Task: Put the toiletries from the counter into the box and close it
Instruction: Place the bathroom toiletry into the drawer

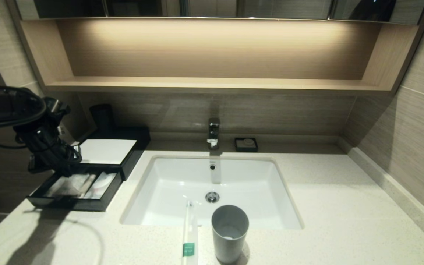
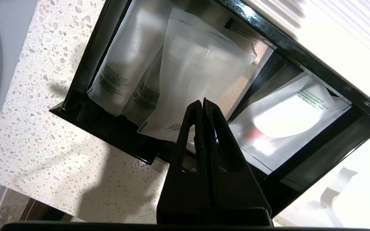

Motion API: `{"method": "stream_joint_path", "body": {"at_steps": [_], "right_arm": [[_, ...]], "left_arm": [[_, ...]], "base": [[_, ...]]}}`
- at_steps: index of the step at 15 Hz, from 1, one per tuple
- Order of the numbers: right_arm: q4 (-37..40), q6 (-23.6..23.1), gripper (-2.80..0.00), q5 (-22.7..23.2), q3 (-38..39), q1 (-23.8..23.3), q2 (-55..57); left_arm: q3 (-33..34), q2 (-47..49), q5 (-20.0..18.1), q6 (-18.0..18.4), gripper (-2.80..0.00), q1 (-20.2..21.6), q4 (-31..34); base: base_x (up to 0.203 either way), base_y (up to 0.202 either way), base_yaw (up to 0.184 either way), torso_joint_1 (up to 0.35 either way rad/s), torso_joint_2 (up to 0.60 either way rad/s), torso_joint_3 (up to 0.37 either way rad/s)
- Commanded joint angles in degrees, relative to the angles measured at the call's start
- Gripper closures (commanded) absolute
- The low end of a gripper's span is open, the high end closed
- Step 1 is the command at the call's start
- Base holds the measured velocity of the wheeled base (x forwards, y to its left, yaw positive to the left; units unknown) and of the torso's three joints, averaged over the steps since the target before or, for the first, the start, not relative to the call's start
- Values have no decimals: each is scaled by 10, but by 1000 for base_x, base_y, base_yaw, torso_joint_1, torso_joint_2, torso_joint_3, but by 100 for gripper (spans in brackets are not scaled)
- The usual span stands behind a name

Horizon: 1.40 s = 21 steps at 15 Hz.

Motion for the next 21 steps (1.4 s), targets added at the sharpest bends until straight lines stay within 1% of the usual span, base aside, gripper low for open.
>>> {"method": "stream_joint_path", "body": {"at_steps": [1, 21], "right_arm": [[0, 0, 0, 0, 1, 0, -1], [0, 0, 0, 0, 1, 0, -1]], "left_arm": [[1, -9, 1, 0, 0, 0, 5], [19, 32, 6, -1, 0, 7, 7]], "base": [[0, 0, 0, 0, 0, 0], [0, 0, 0, 0, 0, 0]]}}
